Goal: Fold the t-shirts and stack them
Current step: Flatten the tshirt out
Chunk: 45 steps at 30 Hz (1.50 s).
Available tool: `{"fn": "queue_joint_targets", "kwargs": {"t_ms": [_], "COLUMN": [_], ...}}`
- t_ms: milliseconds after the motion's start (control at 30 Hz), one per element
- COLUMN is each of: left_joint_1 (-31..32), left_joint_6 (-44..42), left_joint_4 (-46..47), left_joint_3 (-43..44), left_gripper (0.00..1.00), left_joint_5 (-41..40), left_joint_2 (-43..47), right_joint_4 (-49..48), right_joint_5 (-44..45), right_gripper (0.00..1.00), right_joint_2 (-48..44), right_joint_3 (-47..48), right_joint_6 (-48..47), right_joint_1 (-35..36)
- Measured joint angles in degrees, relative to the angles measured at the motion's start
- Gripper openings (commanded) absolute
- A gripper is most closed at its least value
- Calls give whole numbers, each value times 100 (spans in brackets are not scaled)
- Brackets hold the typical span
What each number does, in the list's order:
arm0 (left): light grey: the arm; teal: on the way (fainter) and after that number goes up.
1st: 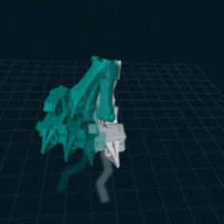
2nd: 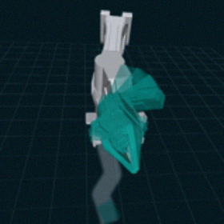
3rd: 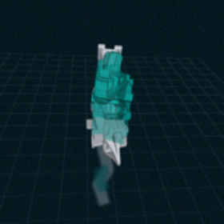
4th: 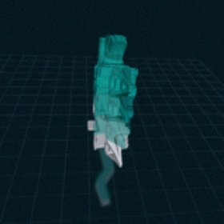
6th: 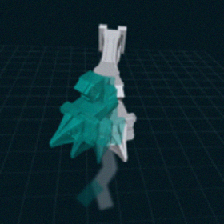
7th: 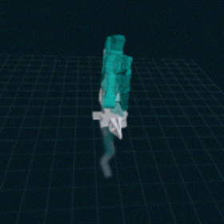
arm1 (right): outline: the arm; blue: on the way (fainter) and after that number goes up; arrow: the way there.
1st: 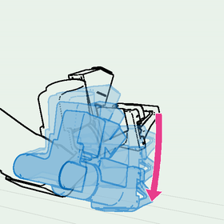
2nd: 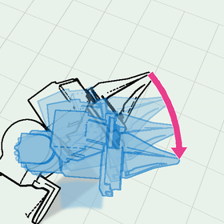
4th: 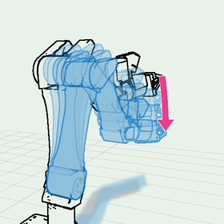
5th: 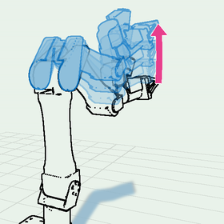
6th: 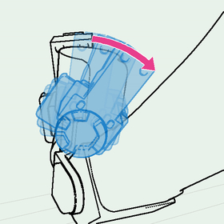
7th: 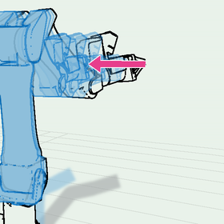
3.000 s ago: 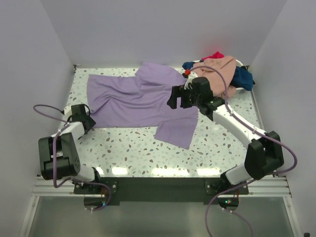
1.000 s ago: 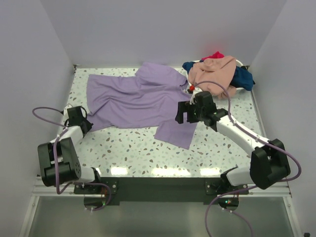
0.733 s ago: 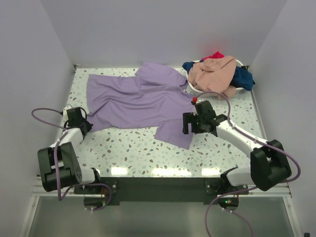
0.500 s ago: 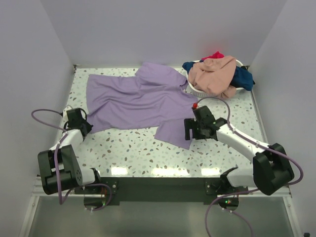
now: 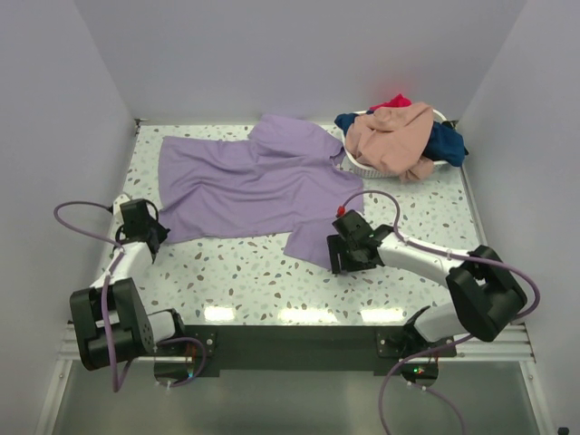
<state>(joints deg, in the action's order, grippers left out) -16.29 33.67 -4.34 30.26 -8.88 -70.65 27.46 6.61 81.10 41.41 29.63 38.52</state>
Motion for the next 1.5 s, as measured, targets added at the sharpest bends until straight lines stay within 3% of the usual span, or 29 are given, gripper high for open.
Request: {"fn": "queue_joint_targets", "kwargs": {"t_ms": [233, 333, 433, 467, 567, 600, 667, 1133, 1500], "left_joint_1": [0, 0, 0, 4, 83, 122, 229, 361, 356], "left_joint_6": [22, 20, 15, 17, 57, 57, 116, 232, 332], "left_joint_4": [0, 0, -7, -13, -74, -96, -127, -710, -437], "left_joint_3": [-20, -39, -87, -105, -114, -114, -120, -487, -407], "left_gripper": [2, 11, 31, 45, 64, 66, 68, 67, 64], "left_joint_5": [0, 0, -4, -7, -98, -142, -227, -621, -789], "left_joint_2": [146, 177, 227, 254, 378, 428, 531, 754, 118], "right_joint_4": [-203, -354, -509, -551, -717, -767, -802, -614, -564], "right_joint_5": [269, 400, 472, 476, 474, 457, 457, 457, 439], "right_gripper": [55, 44, 30, 26, 9, 5, 0, 0, 0], "right_joint_2": [155, 234, 341, 374, 459, 472, 476, 396, 205], "right_joint_3": [13, 35, 83, 103, 142, 144, 146, 170, 9], "right_joint_6": [46, 70, 92, 96, 136, 151, 166, 146, 116], "right_joint_1": [50, 94, 125, 131, 153, 160, 160, 160, 160]}}
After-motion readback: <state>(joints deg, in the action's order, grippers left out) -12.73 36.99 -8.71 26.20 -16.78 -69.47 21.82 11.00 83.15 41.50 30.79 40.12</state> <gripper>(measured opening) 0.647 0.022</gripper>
